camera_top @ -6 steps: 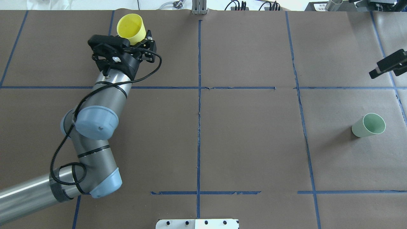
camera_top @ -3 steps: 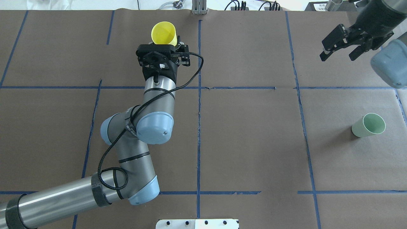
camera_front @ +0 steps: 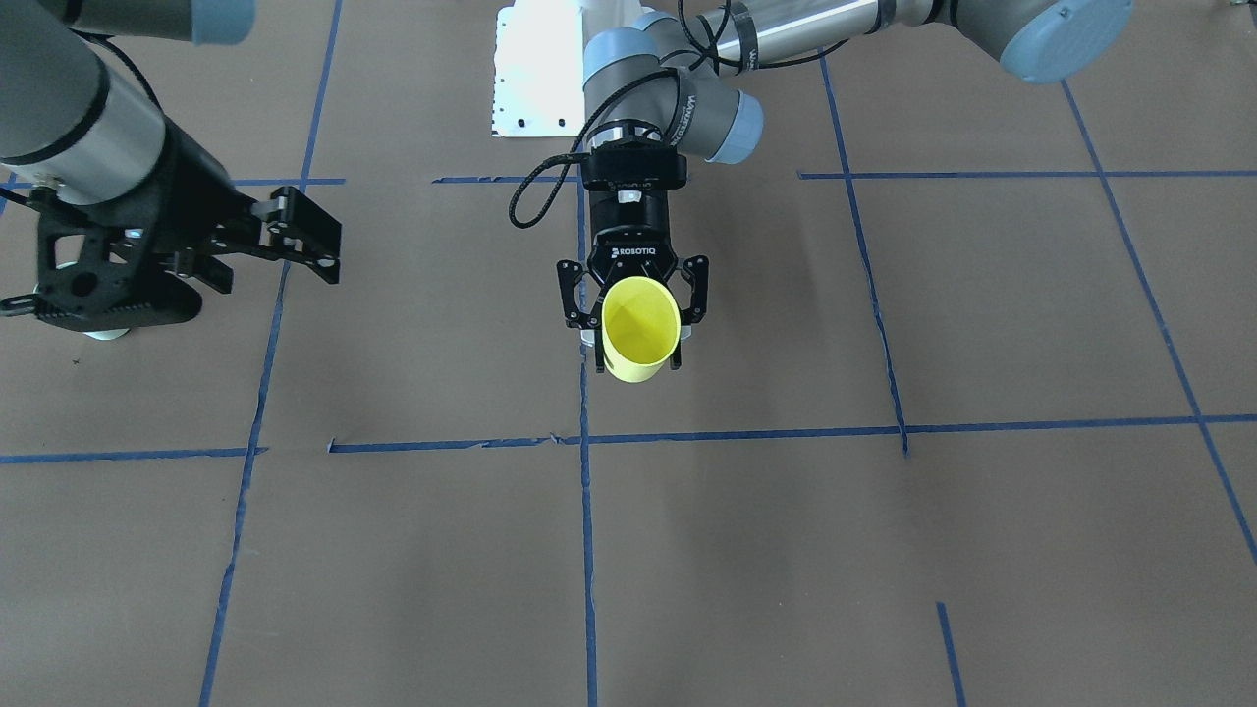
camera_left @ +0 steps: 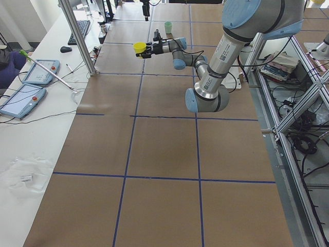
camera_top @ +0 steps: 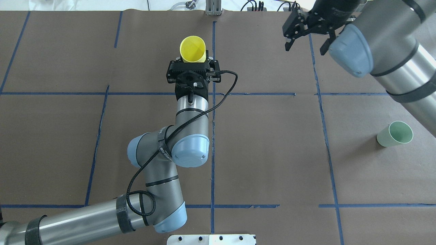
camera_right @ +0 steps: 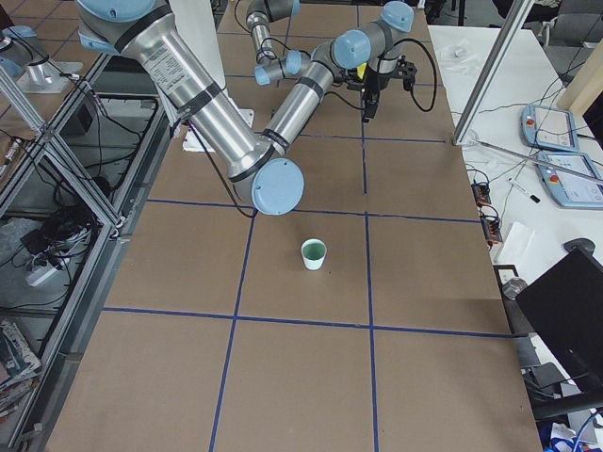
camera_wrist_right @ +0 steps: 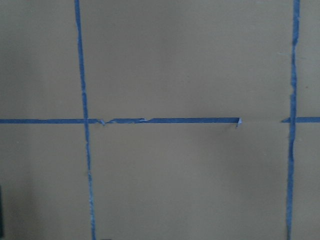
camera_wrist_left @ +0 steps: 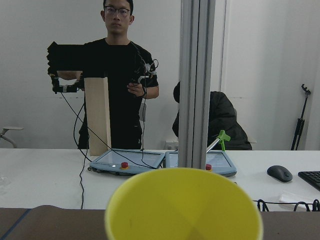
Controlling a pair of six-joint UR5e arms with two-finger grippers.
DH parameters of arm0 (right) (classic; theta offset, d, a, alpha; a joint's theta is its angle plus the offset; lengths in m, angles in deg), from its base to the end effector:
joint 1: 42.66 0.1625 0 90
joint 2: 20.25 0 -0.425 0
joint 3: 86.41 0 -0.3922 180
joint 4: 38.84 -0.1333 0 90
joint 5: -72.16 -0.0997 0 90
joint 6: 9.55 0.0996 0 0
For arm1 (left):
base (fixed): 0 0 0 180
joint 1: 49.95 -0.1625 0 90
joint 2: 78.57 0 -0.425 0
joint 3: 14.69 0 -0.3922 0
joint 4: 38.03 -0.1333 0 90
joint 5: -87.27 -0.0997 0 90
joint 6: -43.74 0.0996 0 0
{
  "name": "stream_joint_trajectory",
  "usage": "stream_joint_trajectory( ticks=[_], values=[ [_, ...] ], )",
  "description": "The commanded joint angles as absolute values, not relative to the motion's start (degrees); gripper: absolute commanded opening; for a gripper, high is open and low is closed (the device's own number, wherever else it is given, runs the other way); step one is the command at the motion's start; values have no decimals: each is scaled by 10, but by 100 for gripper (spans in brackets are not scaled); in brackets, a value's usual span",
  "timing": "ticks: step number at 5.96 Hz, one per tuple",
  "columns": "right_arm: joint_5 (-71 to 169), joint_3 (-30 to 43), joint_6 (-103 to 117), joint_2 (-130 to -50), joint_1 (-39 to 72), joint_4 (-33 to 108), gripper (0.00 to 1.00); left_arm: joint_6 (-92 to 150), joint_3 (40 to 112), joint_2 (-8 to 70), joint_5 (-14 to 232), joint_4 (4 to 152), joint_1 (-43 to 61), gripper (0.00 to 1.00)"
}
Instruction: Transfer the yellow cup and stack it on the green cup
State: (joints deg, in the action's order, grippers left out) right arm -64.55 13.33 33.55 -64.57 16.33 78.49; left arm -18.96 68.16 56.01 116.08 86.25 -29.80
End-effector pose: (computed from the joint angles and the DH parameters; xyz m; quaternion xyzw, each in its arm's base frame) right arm -0.2811 -0.5857 0.1498 -0.0539 -0.4412 -0.0019 0.8958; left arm 0.5686 -0.4436 0.1472 0.5805 0.2956 -0.2540 0.7149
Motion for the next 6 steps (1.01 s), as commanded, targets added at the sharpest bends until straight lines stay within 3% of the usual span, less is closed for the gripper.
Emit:
stream_joint_trajectory(
  ticks=[1, 2, 6],
  values=[
    [-645, -27, 358, -503, 134, 785, 100, -190, 671, 567, 1151, 862, -311, 45],
    [-644, -108, 361, -437, 119, 787, 100, -189, 667, 569, 1152, 863, -311, 45],
    [-617, -142, 362, -408, 86, 788, 99, -183, 660, 570, 1153, 863, -311, 45]
  ],
)
